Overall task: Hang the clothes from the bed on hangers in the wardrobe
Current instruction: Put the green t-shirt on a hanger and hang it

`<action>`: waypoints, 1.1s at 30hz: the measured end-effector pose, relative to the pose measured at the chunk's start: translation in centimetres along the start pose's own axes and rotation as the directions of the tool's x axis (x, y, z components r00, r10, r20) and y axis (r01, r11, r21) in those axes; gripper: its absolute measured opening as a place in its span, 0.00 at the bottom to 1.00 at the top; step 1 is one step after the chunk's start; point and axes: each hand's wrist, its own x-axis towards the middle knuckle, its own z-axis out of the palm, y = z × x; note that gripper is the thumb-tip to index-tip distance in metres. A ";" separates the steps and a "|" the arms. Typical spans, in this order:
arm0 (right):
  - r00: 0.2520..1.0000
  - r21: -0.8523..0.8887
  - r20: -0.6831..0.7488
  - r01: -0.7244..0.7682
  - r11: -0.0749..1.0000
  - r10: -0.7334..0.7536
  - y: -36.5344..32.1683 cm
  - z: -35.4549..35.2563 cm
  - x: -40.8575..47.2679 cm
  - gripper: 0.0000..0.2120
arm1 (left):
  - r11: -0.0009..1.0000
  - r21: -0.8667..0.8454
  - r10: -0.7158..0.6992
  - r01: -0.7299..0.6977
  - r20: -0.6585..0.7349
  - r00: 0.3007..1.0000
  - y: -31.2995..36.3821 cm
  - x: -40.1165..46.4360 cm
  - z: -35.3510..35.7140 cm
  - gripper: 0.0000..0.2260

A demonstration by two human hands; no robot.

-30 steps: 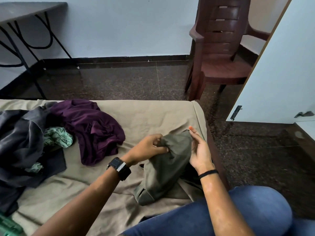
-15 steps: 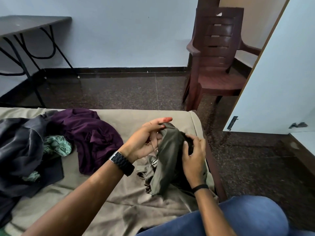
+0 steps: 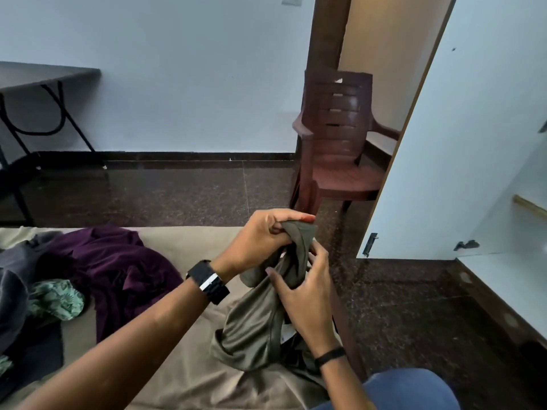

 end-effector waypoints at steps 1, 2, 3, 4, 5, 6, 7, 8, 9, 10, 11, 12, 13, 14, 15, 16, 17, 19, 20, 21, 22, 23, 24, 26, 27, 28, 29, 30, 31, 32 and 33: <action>1.000 -0.038 0.010 0.015 0.999 -0.014 -0.3 -0.3 0.8 0.32 | 0.998 0.049 0.043 -0.042 -0.025 0.999 0.6 0.7 -0.1 0.18; 0.999 -0.083 0.011 0.045 0.996 -0.044 -0.4 -0.7 1.4 0.29 | 0.991 0.106 0.086 -0.078 -0.072 0.994 1.1 1.3 -0.2 0.17; 0.997 -0.125 0.009 0.076 0.989 -0.076 -0.7 -1.1 2.3 0.26 | 0.979 0.166 0.139 -0.118 -0.125 0.982 1.8 2.1 -0.4 0.18; 0.996 -0.154 0.017 0.090 0.984 -0.088 -0.9 -1.6 3.0 0.24 | 0.964 0.218 0.189 -0.149 -0.176 0.966 2.4 2.7 -0.7 0.18; 0.996 -0.165 0.036 0.087 0.982 -0.082 -1.0 -2.2 3.6 0.21 | 0.954 0.246 0.226 -0.170 -0.221 0.949 3.0 3.3 -1.0 0.18; 0.996 -0.162 0.057 0.077 0.984 -0.068 -1.2 -2.8 4.2 0.18 | 0.951 0.251 0.244 -0.178 -0.261 0.934 3.7 4.0 -1.4 0.17; 0.996 -0.148 0.073 0.055 0.987 -0.045 -1.3 -3.4 4.6 0.15 | 0.958 0.226 0.239 -0.175 -0.298 0.924 4.2 4.4 -1.7 0.14; 0.997 -0.131 0.072 0.031 0.991 -0.022 -1.5 -4.1 5.2 0.12 | 0.965 0.205 0.227 -0.166 -0.327 0.917 4.7 5.1 -2.1 0.10; 0.998 -0.110 0.060 0.001 0.994 0.006 -1.5 -4.8 5.8 0.10 | 0.968 0.206 0.211 -0.146 -0.338 0.917 5.1 5.7 -2.5 0.06; 0.998 -0.089 0.049 -0.036 0.995 0.040 -1.5 -5.4 6.4 0.09 | 0.962 0.244 0.201 -0.119 -0.342 0.918 5.3 6.4 -2.9 0.08; 0.997 -0.068 0.040 -0.065 0.996 0.068 -1.6 -6.1 7.1 0.08 | 0.949 0.302 0.199 -0.093 -0.344 0.917 5.7 7.2 -3.5 0.11; 0.994 -0.047 0.045 -0.094 0.994 0.097 -1.8 -6.8 7.8 0.08 | 0.927 0.370 0.201 -0.057 -0.364 0.910 6.0 7.9 -4.0 0.13; 0.992 -0.026 0.053 -0.114 0.993 0.115 -2.2 -7.5 8.6 0.09 | 0.903 0.429 0.209 -0.021 -0.396 0.894 6.4 8.6 -4.6 0.14; 0.989 -0.005 0.065 -0.129 0.992 0.129 -2.6 -8.1 9.3 0.12 | 0.883 0.469 0.216 0.014 -0.433 0.875 6.8 9.2 -5.1 0.13; 0.988 0.019 0.078 -0.134 0.991 0.132 -3.2 -8.7 10.0 0.15 | 0.874 0.485 0.228 0.032 -0.468 0.854 7.1 9.7 -5.5 0.10; 0.989 0.035 0.082 -0.123 0.992 0.119 -4.1 -9.2 10.8 0.16 | 0.868 0.496 0.254 0.024 -0.486 0.836 7.6 10.3 -5.9 0.08; 0.992 0.040 0.080 -0.100 0.994 0.097 -5.0 -9.7 11.5 0.17 | 0.868 0.496 0.269 0.005 -0.480 0.835 7.8 10.7 -6.1 0.06; 0.998 0.005 0.057 -0.033 0.999 0.033 -6.9 -10.8 13.2 0.14 | 0.892 0.450 0.235 -0.025 -0.417 0.878 8.6 11.5 -6.5 0.04; 0.999 -0.028 0.049 0.004 1.000 -0.002 -7.7 -11.2 14.0 0.13 | 0.900 0.434 0.210 -0.034 -0.365 0.907 9.1 11.8 -6.7 0.04; 0.998 -0.065 0.044 0.040 0.997 -0.037 -8.5 -11.8 14.7 0.12 | 0.893 0.446 0.208 -0.056 -0.298 0.932 9.8 12.0 -7.0 0.04; 0.997 -0.098 0.044 0.066 0.993 -0.062 -9.2 -12.3 15.2 0.11 | 0.870 0.486 0.214 -0.088 -0.210 0.954 10.5 12.1 -7.4 0.05; 0.996 -0.122 0.047 0.084 0.989 -0.079 -9.9 -12.9 15.7 0.10 | 0.835 0.536 0.215 -0.122 -0.113 0.970 11.3 12.3 -8.0 0.05; 0.995 -0.139 0.059 0.088 0.986 -0.080 -10.4 -13.4 16.1 0.10 | 0.801 0.581 0.197 -0.144 -0.029 0.980 12.1 12.5 -8.5 0.05; 0.992 -0.150 0.096 0.093 0.984 -0.080 -11.6 -14.4 16.8 0.10 | 0.753 0.640 0.158 -0.153 0.050 0.986 13.8 13.0 -9.6 0.02; 0.989 -0.152 0.117 0.104 0.983 -0.087 -12.2 -14.8 17.0 0.11 | 0.746 0.648 0.165 -0.154 0.044 0.985 14.6 13.3 -10.1 0.02; 0.986 -0.155 0.133 0.116 0.981 -0.096 -13.0 -15.2 17.2 0.12 | 0.750 0.643 0.187 -0.155 0.018 0.982 15.6 13.7 -10.7 0.02; 0.983 -0.156 0.152 0.126 0.980 -0.103 -13.7 -15.5 17.4 0.14 | 0.766 0.624 0.213 -0.154 -0.021 0.977 16.4 13.9 -11.0 0.03; 0.979 -0.163 0.173 0.138 0.977 -0.109 -14.7 -15.9 17.7 0.15 | 0.789 0.596 0.237 -0.153 -0.065 0.969 17.4 14.2 -11.4 0.04; 0.972 -0.173 0.207 0.148 0.974 -0.111 -15.5 -16.1 17.9 0.14 | 0.814 0.563 0.248 -0.145 -0.110 0.963 18.1 14.6 -11.5 0.07; 0.963 -0.192 0.245 0.159 0.968 -0.110 -16.3 -16.4 18.3 0.12 | 0.844 0.520 0.244 -0.129 -0.159 0.956 18.8 14.9 -11.6 0.09; 0.951 -0.230 0.288 0.182 0.956 -0.112 -17.2 -16.6 18.7 0.10 | 0.876 0.469 0.230 -0.109 -0.209 0.950 19.7 15.4 -11.7 0.10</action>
